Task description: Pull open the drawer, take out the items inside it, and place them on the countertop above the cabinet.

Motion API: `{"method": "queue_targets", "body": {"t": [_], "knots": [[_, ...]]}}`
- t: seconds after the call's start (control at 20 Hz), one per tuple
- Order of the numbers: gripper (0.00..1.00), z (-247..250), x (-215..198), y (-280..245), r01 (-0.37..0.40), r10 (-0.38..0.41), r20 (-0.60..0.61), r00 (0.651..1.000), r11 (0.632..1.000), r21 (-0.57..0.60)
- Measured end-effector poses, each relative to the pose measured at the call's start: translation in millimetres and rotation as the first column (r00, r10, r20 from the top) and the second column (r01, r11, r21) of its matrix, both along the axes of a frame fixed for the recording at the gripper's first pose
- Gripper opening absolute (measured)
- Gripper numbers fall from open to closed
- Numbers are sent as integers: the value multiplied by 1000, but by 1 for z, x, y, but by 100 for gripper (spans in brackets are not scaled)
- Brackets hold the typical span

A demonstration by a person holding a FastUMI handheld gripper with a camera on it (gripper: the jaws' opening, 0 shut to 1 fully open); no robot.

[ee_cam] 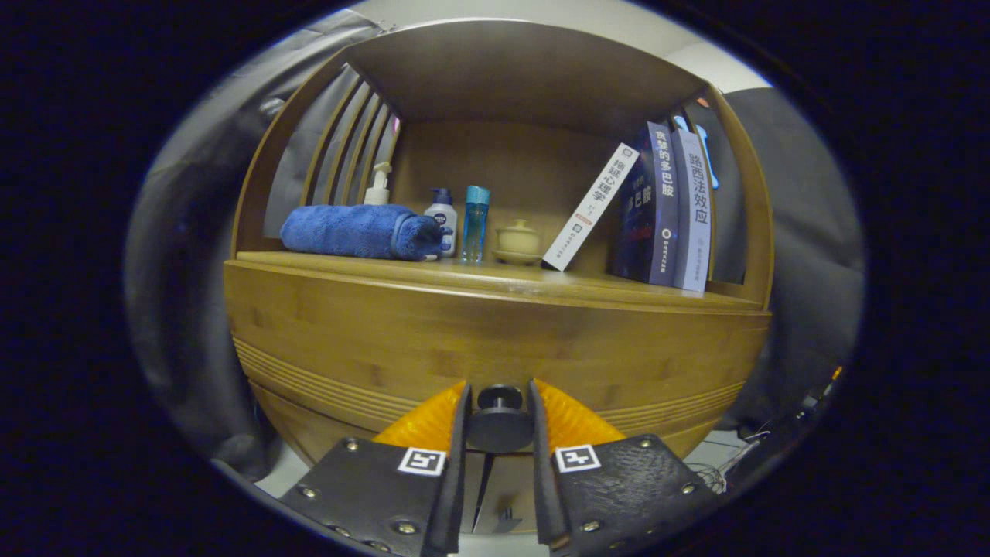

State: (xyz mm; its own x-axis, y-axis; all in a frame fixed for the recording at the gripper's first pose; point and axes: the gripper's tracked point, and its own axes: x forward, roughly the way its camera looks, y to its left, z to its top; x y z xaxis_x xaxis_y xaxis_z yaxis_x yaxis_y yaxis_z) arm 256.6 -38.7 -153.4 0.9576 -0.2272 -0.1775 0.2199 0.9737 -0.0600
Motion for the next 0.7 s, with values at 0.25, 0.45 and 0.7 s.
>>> {"method": "queue_targets", "body": {"t": [0.25,0.45,0.7], "knots": [[27,1,-9,-1,17,-16,-24,1000,1000,14],[27,3,-32,2,-1,1,-17,1000,1000,7],[27,6,-76,11,-22,22,-23,1000,1000,14]]}}
